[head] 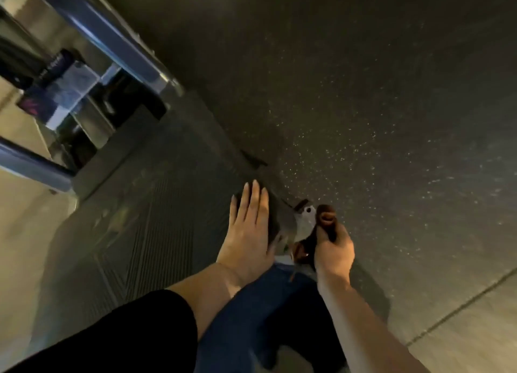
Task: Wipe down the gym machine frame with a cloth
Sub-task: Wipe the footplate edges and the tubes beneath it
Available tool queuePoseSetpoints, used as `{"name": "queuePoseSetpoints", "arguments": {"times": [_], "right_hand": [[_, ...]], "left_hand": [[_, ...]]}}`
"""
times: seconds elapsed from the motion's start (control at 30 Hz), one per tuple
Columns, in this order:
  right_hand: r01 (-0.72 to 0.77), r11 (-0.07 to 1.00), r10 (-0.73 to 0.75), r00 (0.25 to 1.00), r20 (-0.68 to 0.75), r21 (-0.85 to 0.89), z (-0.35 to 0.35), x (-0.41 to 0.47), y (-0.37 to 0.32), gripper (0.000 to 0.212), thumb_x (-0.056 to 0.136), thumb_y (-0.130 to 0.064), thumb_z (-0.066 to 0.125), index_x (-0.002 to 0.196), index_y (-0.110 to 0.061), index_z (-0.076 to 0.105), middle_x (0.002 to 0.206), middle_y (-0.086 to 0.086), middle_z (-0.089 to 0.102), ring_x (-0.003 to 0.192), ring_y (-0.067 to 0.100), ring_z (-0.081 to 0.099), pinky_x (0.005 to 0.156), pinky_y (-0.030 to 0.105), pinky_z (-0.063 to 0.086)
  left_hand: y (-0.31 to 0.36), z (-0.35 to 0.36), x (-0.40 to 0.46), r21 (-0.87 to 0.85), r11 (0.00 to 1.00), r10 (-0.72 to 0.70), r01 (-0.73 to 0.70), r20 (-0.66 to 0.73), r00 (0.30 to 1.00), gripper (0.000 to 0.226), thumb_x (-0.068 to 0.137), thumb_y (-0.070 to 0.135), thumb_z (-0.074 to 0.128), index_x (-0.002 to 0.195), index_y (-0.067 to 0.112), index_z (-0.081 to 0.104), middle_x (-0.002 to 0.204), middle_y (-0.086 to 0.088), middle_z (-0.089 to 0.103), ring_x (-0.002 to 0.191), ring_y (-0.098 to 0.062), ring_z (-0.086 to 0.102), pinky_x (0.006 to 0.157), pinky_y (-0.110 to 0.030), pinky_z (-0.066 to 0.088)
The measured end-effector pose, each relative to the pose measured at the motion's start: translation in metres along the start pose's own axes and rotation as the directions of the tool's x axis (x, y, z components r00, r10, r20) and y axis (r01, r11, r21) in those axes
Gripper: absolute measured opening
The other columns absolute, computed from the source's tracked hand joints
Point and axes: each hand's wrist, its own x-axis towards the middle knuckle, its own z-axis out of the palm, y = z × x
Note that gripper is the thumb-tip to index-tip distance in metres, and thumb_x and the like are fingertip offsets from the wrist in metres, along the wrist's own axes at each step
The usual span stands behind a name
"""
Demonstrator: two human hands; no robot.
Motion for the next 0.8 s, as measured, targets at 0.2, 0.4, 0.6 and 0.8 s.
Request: {"name": "queuePoseSetpoints", "arguments": {"times": [0.2, 0.4, 0.6, 0.8], "right_hand": [[0.010, 0.999, -0.004, 0.992, 0.124, -0.043, 0.022, 0.003, -0.048, 0.037, 0.096, -0.008, 0.053, 0.127, -0.029, 0.053, 0.114, -0.002, 0.062, 0.104, 0.019, 0.061, 0.078, 0.036, 0.054], [0.068, 0.978, 0.011, 0.929, 0.371, -0.198, 0.043, 0.006, -0.093, 0.038, 0.097, -0.011, 0.054, 0.132, -0.026, 0.057, 0.124, -0.003, 0.063, 0.116, 0.018, 0.058, 0.106, 0.043, 0.045], [0.102, 0.922, 0.108, 0.858, 0.502, -0.373, 0.029, 0.018, -0.113, 0.035, 0.096, -0.013, 0.054, 0.126, -0.031, 0.059, 0.117, -0.009, 0.064, 0.112, 0.013, 0.059, 0.101, 0.037, 0.047], [0.221, 0.856, 0.123, 0.790, 0.600, -0.467, 0.047, 0.032, -0.147, 0.034, 0.094, -0.012, 0.058, 0.124, -0.028, 0.059, 0.118, -0.007, 0.063, 0.116, 0.015, 0.058, 0.105, 0.040, 0.044]], "left_hand": [[-0.003, -0.003, 0.000, -0.003, 1.000, 0.021, -0.021, 0.097, 0.995, 0.090, 0.091, 0.042, 0.048, 0.148, 0.001, -0.009, 0.160, -0.022, -0.004, 0.148, -0.037, -0.009, 0.119, -0.057, 0.005], [-0.005, -0.004, -0.001, -0.038, 0.999, 0.015, -0.014, 0.046, 0.999, 0.084, 0.090, 0.053, 0.042, 0.150, -0.002, 0.019, 0.157, -0.022, 0.021, 0.146, -0.039, 0.013, 0.115, -0.058, 0.018], [-0.002, -0.008, 0.001, -0.057, 0.998, -0.013, 0.018, 0.089, 0.996, 0.100, 0.087, 0.076, 0.028, 0.149, -0.003, 0.024, 0.155, -0.024, 0.024, 0.145, -0.039, 0.018, 0.115, -0.058, 0.020], [0.026, -0.020, 0.010, -0.236, 0.920, -0.295, 0.313, 0.108, 0.949, 0.104, 0.085, 0.081, 0.011, 0.153, 0.002, 0.004, 0.161, -0.016, -0.003, 0.149, -0.027, -0.008, 0.121, -0.047, 0.001]]}}
